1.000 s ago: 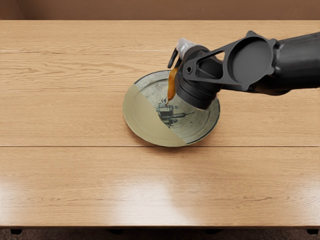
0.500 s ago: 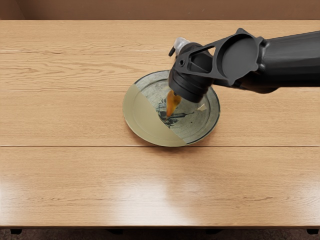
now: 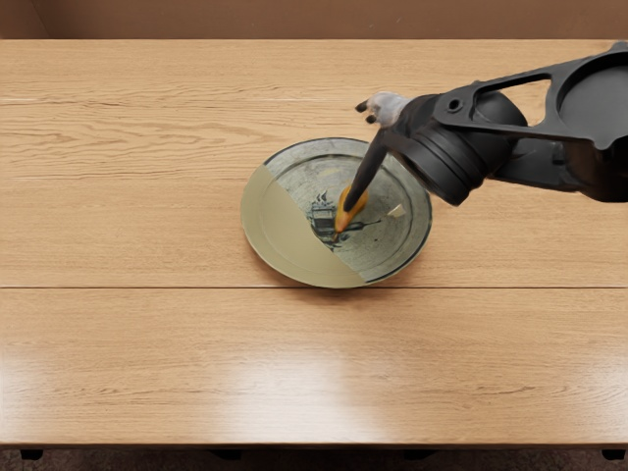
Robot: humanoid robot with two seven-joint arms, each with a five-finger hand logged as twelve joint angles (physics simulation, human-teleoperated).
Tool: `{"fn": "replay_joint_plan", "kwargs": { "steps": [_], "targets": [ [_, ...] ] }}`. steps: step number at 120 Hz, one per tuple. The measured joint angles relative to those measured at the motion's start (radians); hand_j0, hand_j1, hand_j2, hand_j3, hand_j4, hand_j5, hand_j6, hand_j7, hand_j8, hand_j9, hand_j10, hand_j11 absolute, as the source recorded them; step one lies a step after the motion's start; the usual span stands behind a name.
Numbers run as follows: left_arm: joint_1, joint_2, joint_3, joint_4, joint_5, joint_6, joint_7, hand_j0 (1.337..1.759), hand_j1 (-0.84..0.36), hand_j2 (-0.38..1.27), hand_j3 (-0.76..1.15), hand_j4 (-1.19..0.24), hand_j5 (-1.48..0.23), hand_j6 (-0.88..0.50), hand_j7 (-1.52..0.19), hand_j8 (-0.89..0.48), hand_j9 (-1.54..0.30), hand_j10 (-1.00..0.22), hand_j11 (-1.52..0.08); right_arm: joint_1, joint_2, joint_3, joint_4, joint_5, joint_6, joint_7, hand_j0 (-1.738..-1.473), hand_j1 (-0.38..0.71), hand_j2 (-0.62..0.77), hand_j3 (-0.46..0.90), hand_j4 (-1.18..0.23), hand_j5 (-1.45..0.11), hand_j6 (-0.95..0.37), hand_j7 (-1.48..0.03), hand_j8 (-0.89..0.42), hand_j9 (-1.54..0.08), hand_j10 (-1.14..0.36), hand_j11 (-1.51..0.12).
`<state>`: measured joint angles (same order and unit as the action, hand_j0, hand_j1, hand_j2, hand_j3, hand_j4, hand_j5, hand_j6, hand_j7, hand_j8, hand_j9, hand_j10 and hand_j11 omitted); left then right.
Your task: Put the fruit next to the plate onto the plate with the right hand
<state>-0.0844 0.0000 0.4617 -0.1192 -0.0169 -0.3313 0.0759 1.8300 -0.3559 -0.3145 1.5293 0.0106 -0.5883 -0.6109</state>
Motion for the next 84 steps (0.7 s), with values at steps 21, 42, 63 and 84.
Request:
{"fn": "replay_joint_plan", "kwargs": {
  "steps": [21,42,63,84],
  "targets": [
    [0.0,0.0,0.0,0.0,0.0,0.0,0.0,1.658,0.35,0.0,0.0,0.0,0.0,0.0,0.0,0.0,0.0,0.0,0.0,-0.214,-0.216,0.346,0.104,0.025,0.336,0.0,-1.658,-0.3,0.0,0.0,-0.04,-0.06,-0.04,-0.06,-0.04,-0.06,-0.04,-0.06],
    [0.0,0.0,0.0,0.0,0.0,0.0,0.0,1.658,0.35,0.0,0.0,0.0,0.0,0.0,0.0,0.0,0.0,0.0,0.0,-0.383,-0.382,0.508,0.14,0.156,0.712,0.0,-1.658,-0.3,0.0,0.0,-0.04,-0.05,-0.04,-0.05,-0.04,-0.05,-0.04,-0.05],
    [0.004,0.0,0.0,-0.011,0.0,0.0,0.0,1.658,0.35,0.0,0.0,0.0,0.0,0.0,0.0,0.0,0.0,0.0,0.0,-0.462,-0.517,0.55,0.145,0.293,1.035,0.0,-1.658,-0.3,-0.01,0.0,-0.04,-0.05,-0.04,-0.05,-0.04,-0.05,-0.04,-0.05],
    [0.006,0.0,-0.001,-0.021,0.0,0.0,0.0,1.658,0.35,0.0,0.0,0.0,0.0,0.0,0.0,0.0,0.0,0.0,0.0,-0.519,-0.648,0.558,0.141,0.364,1.169,0.0,-1.658,-0.31,-0.01,0.0,-0.04,-0.05,-0.04,-0.05,-0.04,-0.05,-0.04,-0.05]
  ]
}}
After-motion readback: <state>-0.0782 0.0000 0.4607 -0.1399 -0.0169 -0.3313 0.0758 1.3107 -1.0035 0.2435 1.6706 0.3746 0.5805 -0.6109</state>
